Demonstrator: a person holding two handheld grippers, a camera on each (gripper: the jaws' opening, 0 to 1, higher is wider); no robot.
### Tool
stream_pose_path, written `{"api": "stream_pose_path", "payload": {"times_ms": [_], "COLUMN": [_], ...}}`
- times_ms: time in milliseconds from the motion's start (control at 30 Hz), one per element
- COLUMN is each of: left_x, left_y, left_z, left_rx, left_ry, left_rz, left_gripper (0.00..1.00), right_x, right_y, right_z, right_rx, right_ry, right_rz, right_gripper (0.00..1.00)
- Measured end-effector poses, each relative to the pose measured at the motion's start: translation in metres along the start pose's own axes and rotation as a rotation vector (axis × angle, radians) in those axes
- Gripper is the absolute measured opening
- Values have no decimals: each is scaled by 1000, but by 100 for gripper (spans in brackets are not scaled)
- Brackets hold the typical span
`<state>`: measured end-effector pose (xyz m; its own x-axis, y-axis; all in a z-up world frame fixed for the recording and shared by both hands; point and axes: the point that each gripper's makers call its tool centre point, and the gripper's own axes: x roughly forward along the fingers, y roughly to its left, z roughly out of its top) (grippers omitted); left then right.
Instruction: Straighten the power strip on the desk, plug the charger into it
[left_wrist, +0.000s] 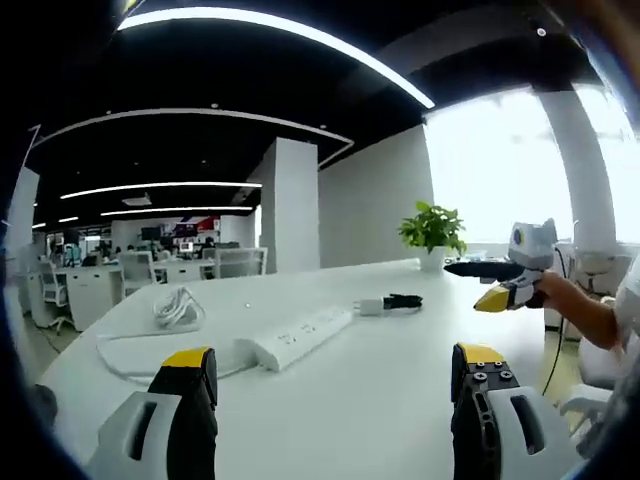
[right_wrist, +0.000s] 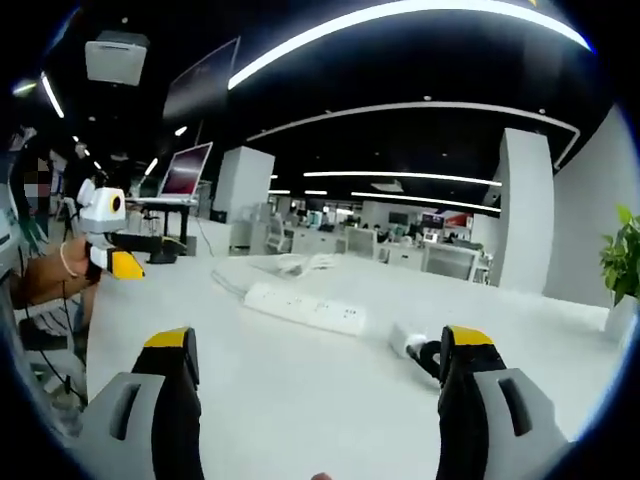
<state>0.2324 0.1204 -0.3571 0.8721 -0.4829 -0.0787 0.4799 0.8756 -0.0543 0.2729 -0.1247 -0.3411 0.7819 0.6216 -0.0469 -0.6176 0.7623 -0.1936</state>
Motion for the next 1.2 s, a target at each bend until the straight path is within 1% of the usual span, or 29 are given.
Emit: {"api": "stream_pose_path", "payload": {"times_ms": [100,233,300,400,467,500,567,600,633,700,800,867,933,1000,1067,1200], "left_x": [6,14,17,21,24,25,30,31,35,40,50,57,63,68,73,82], "left_y": [6,17,22,34,40,41,50,52,53,55,61,64,67,70,70,68], "left_z": [4,6,4,3,3,2,0,-2,-3,-5,-6,-8,-8,-8,-8,-8], "left_rx": [-4,5,-2,-8,-8,-2,67,80,84,89,92,83,81,84,65,71], "left_ry": [-19,-15,-4,-5,-8,-9,4,11,18,17,12,21,25,23,19,13], "left_rz": [4,21,19,43,53,57,87,93,91,85,81,76,75,77,73,68], "left_gripper": [99,99,99,99,99,99,99,99,99,99,99,99,99,99,99,99], "right_x": [8,19,25,34,43,44,50,54,57,64,74,80,87,92,97,106], "right_y": [-4,-5,-6,-8,-8,-8,-7,-8,-9,-13,-18,-23,-26,-26,-26,-25], "right_z": [3,7,7,4,0,0,-5,-8,-9,-9,-10,-11,-11,-14,-16,-21], "right_rx": [-7,-4,4,39,45,42,13,5,-1,-26,-45,-46,-42,-49,-52,-35], "right_ry": [-14,-44,-48,-61,-54,-52,-27,-10,-8,-24,-28,-30,-34,-22,-19,-16], "right_rz": [4,30,43,60,76,79,103,98,98,96,104,98,110,119,125,139], "right_gripper": [100,100,99,94,94,95,96,95,95,95,93,93,92,90,90,89]}}
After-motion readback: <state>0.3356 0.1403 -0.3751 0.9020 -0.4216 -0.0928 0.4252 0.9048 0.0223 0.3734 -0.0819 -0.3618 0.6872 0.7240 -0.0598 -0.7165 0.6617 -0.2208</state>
